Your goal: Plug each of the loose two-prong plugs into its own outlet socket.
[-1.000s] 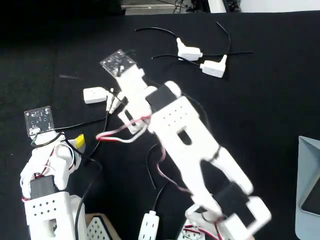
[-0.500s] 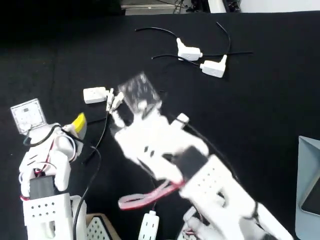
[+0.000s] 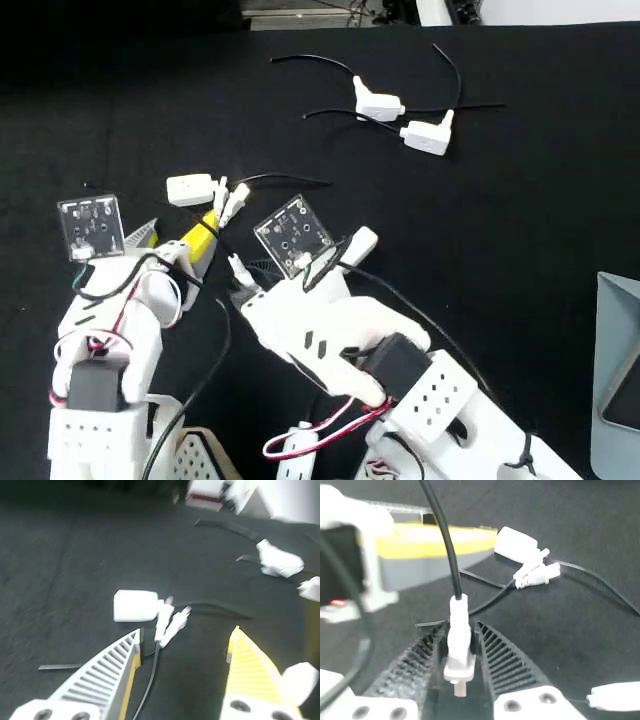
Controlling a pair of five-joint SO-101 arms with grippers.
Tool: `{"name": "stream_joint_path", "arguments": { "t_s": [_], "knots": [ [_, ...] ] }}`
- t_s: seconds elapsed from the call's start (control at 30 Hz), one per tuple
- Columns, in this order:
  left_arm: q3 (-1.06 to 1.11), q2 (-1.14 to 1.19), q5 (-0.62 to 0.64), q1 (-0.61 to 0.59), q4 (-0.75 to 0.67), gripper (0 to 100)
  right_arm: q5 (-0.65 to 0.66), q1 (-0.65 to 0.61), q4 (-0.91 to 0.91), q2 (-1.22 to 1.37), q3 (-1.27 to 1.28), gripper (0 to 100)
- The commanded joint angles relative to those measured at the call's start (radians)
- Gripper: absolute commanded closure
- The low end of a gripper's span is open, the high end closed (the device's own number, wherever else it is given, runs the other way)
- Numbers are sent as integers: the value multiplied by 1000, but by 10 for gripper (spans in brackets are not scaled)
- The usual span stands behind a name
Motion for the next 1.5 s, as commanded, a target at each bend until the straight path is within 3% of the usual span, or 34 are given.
{"name": "stream_joint_path", "arguments": {
  "t_s": [0.0,0.17,0.4,0.6,0.73,1.0,1.3,1.47],
  "knots": [
    [-87,-129,-80,110,86,723,-5,-3,-15,-22,2,987],
    [-81,-301,-178,226,219,723,-5,-2,-5,-22,10,987],
    [-81,-327,-241,240,276,723,-5,12,6,-22,19,987],
    [-16,-318,-193,64,255,718,-5,170,0,-22,13,987],
    [97,-318,-242,-41,199,717,-5,252,-3,-22,12,987],
    [222,-316,-311,-54,175,679,38,462,-97,-21,15,986],
    [113,-89,-350,96,158,678,-3,681,-233,-21,19,986],
    [-2,178,-344,205,35,683,-81,749,-272,-21,19,986]
  ]
}}
